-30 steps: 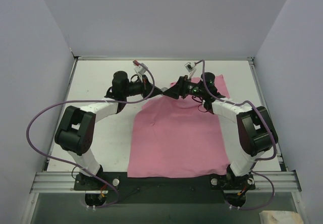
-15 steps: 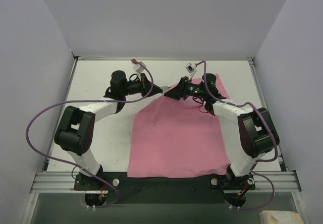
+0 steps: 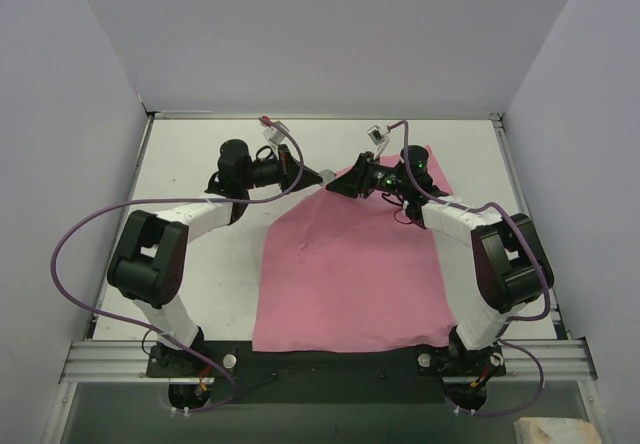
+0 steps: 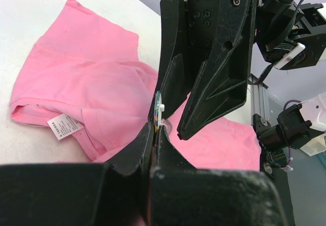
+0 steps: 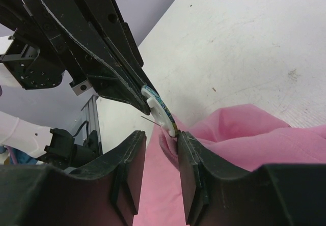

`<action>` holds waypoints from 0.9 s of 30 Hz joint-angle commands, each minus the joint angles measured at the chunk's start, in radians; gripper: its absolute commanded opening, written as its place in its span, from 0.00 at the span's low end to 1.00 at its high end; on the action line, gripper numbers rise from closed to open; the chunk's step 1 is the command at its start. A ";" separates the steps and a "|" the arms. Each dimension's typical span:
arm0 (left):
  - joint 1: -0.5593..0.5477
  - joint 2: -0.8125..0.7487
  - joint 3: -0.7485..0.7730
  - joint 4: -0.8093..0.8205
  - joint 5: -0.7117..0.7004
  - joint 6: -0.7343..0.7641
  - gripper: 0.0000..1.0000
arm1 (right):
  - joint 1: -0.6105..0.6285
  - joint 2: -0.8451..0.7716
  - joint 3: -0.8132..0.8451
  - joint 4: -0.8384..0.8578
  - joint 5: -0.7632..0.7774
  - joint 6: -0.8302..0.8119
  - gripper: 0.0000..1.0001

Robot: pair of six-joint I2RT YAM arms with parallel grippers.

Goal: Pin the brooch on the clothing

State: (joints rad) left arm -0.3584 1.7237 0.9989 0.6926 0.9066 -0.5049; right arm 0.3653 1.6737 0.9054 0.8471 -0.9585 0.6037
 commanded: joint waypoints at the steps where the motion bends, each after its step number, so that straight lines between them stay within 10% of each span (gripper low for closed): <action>1: -0.001 -0.065 0.027 0.055 0.017 0.014 0.00 | 0.000 -0.035 0.026 0.047 -0.029 -0.022 0.31; 15: -0.034 -0.098 0.032 -0.036 0.026 0.109 0.00 | -0.002 -0.032 0.038 0.038 -0.011 -0.024 0.28; 27: -0.033 -0.104 0.035 -0.051 0.032 0.111 0.00 | -0.028 -0.052 0.038 0.035 -0.032 -0.010 0.56</action>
State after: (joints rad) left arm -0.3859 1.6634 0.9989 0.6186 0.9089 -0.4065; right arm 0.3454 1.6733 0.9066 0.8169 -0.9520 0.6025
